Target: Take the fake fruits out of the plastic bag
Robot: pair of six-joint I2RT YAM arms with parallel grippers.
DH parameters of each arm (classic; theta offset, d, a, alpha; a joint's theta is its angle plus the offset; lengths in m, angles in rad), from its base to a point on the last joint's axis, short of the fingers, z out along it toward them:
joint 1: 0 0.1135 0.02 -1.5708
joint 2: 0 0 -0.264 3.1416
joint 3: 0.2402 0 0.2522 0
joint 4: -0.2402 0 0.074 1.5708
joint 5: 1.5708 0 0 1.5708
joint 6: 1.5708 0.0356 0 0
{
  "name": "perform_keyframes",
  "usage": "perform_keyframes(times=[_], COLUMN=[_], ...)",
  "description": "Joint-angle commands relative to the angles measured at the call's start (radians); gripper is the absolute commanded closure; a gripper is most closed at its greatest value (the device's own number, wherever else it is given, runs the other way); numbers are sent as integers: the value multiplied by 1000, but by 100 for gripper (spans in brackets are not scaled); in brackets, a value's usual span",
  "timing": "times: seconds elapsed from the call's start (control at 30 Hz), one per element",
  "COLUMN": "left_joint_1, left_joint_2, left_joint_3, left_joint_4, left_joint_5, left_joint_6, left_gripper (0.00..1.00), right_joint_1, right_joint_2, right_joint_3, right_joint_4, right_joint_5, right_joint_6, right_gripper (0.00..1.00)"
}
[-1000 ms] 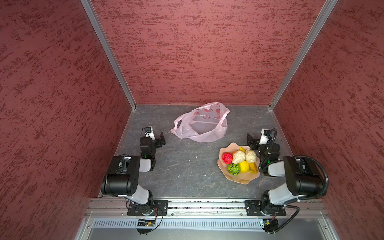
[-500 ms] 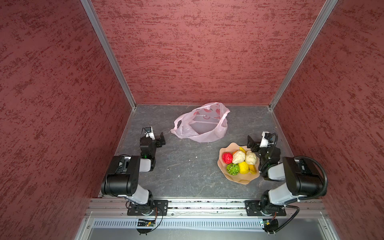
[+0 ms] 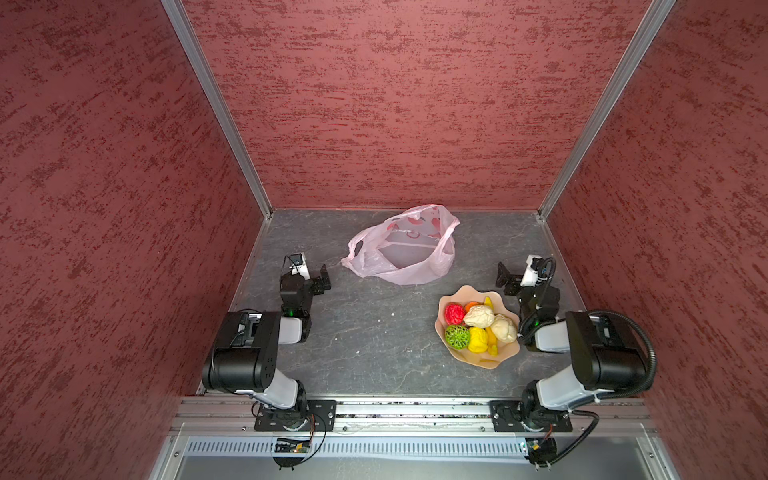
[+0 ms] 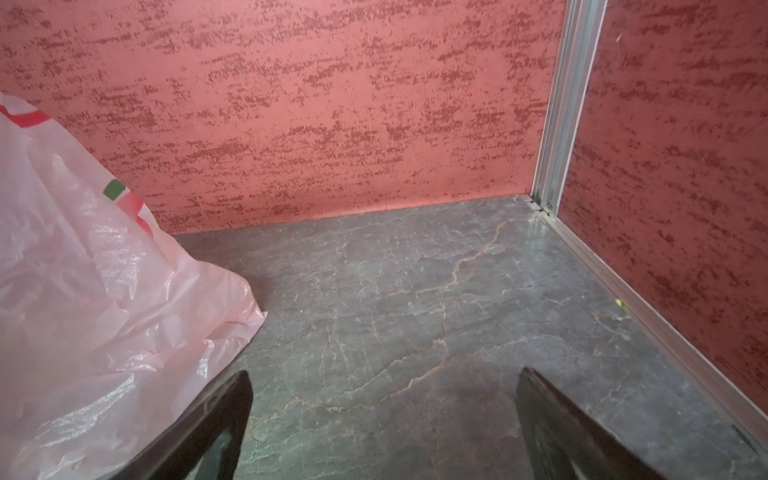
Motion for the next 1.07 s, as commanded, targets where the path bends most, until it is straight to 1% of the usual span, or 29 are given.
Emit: perform_keyframes(times=[0.0,0.07,0.1,0.13,0.17,0.2,0.23,0.27,0.37,0.63,0.8,0.87,1.03], left_joint_1=[-3,-4,-4,-3,-3,-3,-4,-3,-3,-3,-4,-3,-4], left_joint_2=[-1,-1,-1,-1,-1,-1,-1,-1,-1,-1,-1,0,-1], left_joint_3=[8,8,8,8,8,8,8,8,8,8,8,8,8], left_joint_4=[24,24,24,24,24,24,24,24,24,24,24,24,24], left_joint_5=[11,11,11,11,11,10,11,11,11,11,11,11,11], left_joint_6=[15,15,16,14,15,16,15,16,15,14,16,16,16], left_gripper=[1,1,1,0,1,1,1,1,1,1,1,1,1], right_joint_1=[5,5,4,5,5,5,5,4,5,5,7,20,23], right_joint_2=[-13,-12,7,21,27,15,-8,-20,-10,-10,-9,-7,-5], right_joint_3=[-49,-136,-177,-193,-190,-174,-134,-89,-10,0,8,20,19], right_joint_4=[54,206,303,354,362,316,215,117,-13,-28,-44,-64,-59], right_joint_5=[25,49,82,115,153,178,194,180,89,58,61,84,88], right_joint_6=[-22,-12,2,15,31,40,50,43,6,-6,-11,-19,-21], right_gripper=[1,1,1,1,1,1,1,1,1,1,1,1,1])
